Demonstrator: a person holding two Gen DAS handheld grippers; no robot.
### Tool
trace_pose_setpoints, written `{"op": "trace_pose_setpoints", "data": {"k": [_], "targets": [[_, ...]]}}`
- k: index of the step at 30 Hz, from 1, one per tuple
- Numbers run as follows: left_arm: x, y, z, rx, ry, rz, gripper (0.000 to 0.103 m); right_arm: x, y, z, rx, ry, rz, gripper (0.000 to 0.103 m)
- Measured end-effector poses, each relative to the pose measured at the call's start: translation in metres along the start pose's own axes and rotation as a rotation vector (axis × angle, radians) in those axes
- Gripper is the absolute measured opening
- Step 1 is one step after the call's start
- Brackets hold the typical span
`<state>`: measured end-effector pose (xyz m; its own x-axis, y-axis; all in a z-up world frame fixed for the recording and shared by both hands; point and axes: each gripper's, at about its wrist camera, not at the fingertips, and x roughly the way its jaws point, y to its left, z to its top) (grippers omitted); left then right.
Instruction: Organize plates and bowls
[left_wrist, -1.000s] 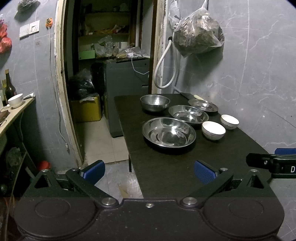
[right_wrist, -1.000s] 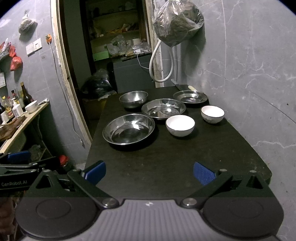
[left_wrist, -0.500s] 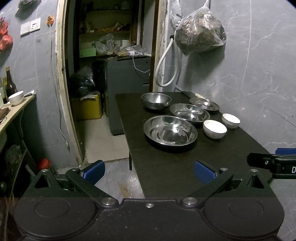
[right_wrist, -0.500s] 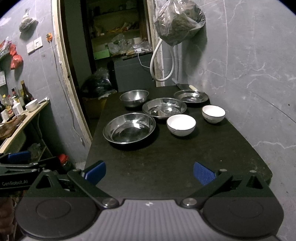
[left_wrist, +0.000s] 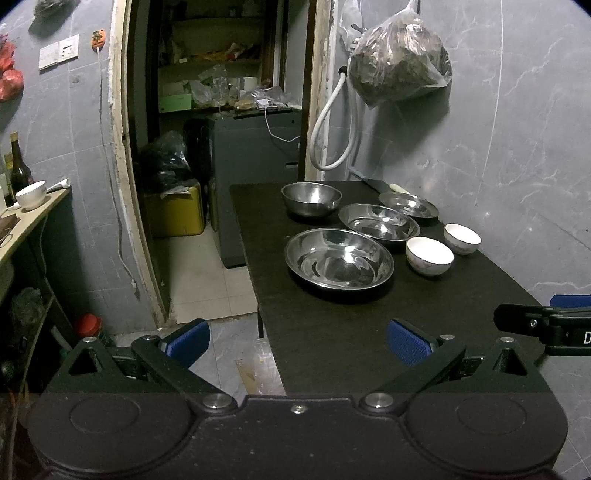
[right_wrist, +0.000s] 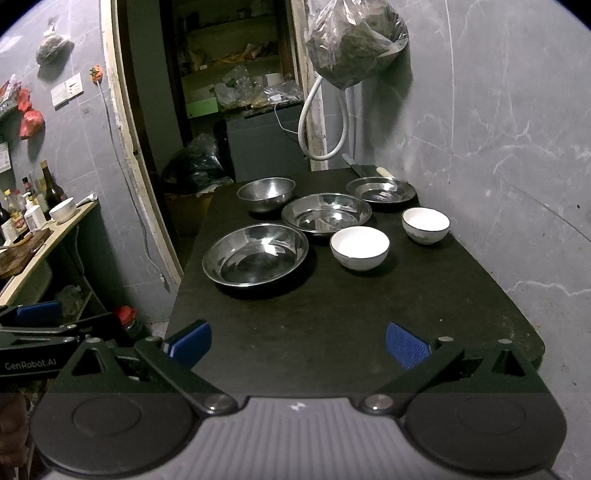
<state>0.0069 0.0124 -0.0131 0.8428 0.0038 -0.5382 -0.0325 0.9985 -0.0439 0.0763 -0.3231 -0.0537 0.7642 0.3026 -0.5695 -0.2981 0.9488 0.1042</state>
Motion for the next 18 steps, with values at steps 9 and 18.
{"op": "trace_pose_setpoints", "data": {"k": [9, 18], "targets": [[0.019, -0.007, 0.006, -0.01, 0.043, 0.018, 0.102, 0.014, -0.01, 0.007, 0.002, 0.026, 0.006, 0.103], [0.045, -0.019, 0.017, -0.022, 0.105, 0.042, 0.102, 0.043, -0.027, 0.019, -0.001, 0.077, 0.019, 0.103]]}}
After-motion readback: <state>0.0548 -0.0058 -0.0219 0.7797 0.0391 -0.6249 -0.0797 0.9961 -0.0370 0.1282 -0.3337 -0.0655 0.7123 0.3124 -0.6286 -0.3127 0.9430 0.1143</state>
